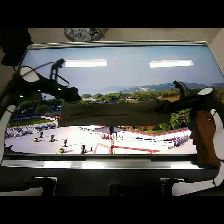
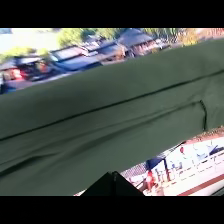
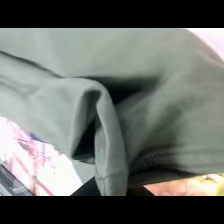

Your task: Fold the shirts.

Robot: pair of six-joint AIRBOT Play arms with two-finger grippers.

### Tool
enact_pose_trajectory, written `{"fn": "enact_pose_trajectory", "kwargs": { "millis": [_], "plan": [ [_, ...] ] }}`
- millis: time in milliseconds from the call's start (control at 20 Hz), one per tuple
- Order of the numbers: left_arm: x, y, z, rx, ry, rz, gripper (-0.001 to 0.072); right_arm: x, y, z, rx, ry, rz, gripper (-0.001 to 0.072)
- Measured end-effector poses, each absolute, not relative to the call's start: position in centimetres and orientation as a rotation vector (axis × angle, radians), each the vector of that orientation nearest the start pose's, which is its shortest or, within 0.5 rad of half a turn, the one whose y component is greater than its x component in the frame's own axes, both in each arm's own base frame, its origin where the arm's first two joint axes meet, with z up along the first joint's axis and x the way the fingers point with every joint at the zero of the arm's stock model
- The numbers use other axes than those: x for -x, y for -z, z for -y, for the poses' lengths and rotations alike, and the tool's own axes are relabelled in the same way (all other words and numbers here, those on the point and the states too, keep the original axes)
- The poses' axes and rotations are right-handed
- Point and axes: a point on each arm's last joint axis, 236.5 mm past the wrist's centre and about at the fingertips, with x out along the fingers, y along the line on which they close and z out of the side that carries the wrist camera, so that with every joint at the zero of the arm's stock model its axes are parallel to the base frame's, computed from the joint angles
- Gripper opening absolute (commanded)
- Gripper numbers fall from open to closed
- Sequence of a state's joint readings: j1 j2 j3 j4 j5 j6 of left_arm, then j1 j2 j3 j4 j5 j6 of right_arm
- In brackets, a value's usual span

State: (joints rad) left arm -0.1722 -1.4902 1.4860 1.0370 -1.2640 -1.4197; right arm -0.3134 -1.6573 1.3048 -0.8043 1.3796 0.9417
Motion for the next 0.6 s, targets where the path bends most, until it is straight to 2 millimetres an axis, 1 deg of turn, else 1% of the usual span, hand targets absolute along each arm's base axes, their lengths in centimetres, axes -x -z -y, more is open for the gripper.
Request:
{"fn": "enact_pose_trajectory", "kwargs": {
  "millis": [50,150,250,350,450,600],
  "plan": [
    [-41.2,-4.9,20.8,0.23,0.604,-1.248,0.0031,-41.1,1.9,-3.7,-0.47,-0.622,-1.277,0.004],
    [-40.3,-3.0,25.1,0.254,0.669,-1.27,0.0031,-40.8,-1.0,-3.8,-0.451,-0.617,-1.233,0.004],
    [-39.4,-1.2,29.1,0.284,0.721,-1.284,0.0031,-40.0,-3.7,-4.2,-0.429,-0.623,-1.205,0.0041],
    [-38.6,0.0,32.8,0.325,0.762,-1.285,0.0031,-38.7,-6.0,-4.4,-0.395,-0.629,-1.192,0.0041],
    [-37.5,1.3,35.6,0.351,0.79,-1.302,0.0031,-37.2,-7.7,-4.3,-0.35,-0.619,-1.196,0.0041],
    [-36.3,2.8,38.5,0.394,0.813,-1.328,0.0031,-34.9,-9.6,-3.9,-0.283,-0.593,-1.208,0.0041]
  ]
}}
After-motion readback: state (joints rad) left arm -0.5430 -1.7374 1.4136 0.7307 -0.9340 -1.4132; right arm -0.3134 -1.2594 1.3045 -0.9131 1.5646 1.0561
